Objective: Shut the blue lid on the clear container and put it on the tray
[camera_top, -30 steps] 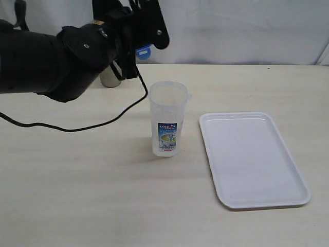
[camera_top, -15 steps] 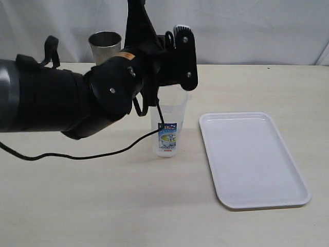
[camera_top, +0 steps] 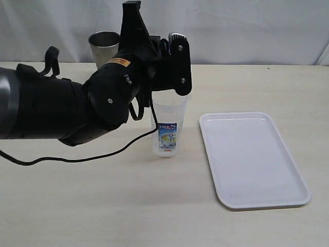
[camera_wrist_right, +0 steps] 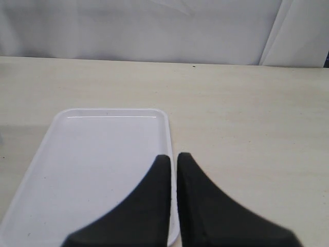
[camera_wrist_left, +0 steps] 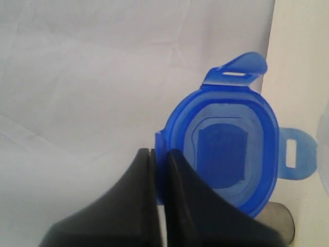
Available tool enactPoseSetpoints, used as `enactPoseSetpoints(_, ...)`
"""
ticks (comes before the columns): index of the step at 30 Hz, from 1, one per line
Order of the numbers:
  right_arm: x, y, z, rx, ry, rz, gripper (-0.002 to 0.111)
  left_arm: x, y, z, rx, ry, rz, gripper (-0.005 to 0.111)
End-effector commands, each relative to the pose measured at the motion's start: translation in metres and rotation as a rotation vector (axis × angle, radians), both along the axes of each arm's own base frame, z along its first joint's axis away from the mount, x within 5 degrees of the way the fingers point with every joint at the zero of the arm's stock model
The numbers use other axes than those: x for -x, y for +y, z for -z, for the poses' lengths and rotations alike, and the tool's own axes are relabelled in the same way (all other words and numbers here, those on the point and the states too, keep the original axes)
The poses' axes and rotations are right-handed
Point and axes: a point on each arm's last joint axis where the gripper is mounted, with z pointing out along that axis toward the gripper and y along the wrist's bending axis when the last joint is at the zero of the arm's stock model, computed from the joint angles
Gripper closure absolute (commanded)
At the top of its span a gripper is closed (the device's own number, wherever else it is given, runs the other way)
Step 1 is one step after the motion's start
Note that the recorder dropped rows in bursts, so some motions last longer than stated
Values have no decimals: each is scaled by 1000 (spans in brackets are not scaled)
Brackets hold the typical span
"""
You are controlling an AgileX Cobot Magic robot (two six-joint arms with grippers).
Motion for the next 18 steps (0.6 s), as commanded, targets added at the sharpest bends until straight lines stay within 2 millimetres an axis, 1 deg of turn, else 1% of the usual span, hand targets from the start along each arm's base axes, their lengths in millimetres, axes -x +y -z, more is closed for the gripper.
enactPoseSetpoints(1,0,0,1,-5,0,7,104,2,-2,0,-4,-16,16,107)
enactPoseSetpoints(8,0,0,1,-5,0,7,104,3,-3,-1,5,-18,17,107)
enactPoseSetpoints(13,0,0,1,-5,0,7,104,12,-13,-1,8,-22,45,107)
enactPoseSetpoints(18,0,0,1,-5,0,7,104,14,-15,-1,6,-24,56,107)
